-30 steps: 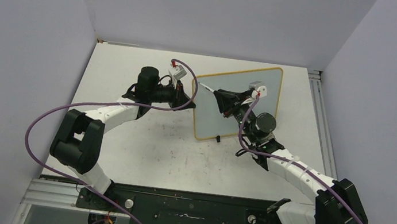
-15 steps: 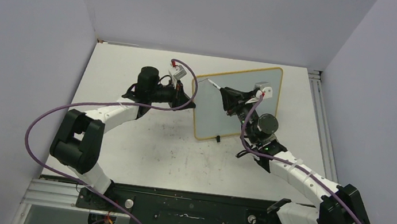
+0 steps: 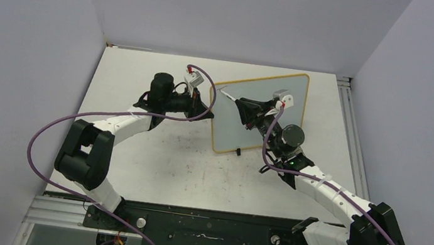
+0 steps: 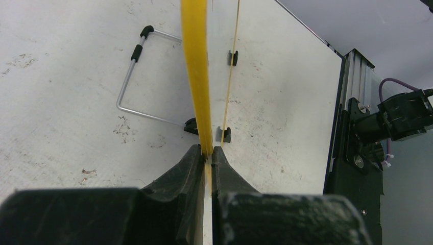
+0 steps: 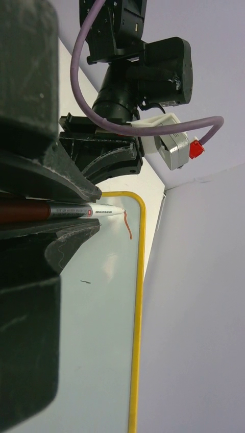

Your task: Write a sentence on the whiteboard

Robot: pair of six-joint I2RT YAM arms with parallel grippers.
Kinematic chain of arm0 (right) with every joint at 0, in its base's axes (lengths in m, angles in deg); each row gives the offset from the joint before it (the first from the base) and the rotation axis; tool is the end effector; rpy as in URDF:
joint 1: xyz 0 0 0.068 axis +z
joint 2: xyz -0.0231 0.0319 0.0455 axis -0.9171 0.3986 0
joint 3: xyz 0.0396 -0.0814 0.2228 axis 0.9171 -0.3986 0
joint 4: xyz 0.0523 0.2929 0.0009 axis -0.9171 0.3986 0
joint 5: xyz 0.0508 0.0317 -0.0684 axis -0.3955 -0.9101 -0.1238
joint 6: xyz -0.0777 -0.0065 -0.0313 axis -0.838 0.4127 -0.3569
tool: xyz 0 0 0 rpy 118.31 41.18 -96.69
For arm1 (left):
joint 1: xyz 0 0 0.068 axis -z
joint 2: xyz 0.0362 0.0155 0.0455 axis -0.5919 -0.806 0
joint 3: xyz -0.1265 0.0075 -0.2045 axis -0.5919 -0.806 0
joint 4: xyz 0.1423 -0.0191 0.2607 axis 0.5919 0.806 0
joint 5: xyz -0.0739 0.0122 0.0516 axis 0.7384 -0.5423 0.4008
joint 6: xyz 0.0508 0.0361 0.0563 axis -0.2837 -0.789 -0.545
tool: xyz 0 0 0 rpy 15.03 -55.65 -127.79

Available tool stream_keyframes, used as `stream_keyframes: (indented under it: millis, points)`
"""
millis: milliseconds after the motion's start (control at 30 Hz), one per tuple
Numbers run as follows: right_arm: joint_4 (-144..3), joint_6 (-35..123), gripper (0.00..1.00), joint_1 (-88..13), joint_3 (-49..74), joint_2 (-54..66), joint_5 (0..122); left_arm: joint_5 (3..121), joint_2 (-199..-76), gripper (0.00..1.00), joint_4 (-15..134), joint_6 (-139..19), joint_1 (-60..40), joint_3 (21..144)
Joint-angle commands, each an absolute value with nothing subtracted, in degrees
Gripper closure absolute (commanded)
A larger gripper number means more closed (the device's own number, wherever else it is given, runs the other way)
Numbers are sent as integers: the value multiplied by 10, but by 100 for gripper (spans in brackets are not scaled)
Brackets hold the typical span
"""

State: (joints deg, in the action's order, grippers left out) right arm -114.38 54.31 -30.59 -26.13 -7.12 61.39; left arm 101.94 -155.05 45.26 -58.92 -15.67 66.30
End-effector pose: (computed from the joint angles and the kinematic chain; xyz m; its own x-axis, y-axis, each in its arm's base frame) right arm 0.2790 0.2140 0.2656 -0.0343 0.3352 -0.9415 -0.7064 0.6583 0.2601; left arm 0.3632 -0.1955 0.1807 -0.5119 0.0383 -0.8582 0.7978 0.3915 -0.4584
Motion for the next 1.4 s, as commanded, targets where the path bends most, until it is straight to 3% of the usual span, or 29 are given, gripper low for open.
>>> stream_keyframes:
  millis: [0, 600, 1367]
  points:
    - [-1184, 536, 95, -301, -246, -69, 584, 1035, -1547, 100, 444, -589, -158, 686]
    - [-1192, 532, 95, -301, -246, -38, 614, 1038, -1547, 100, 443, -590, -158, 685]
    - [-1149, 556, 95, -296, -317, -101, 620, 1039, -1548, 100, 442, -588, -158, 686]
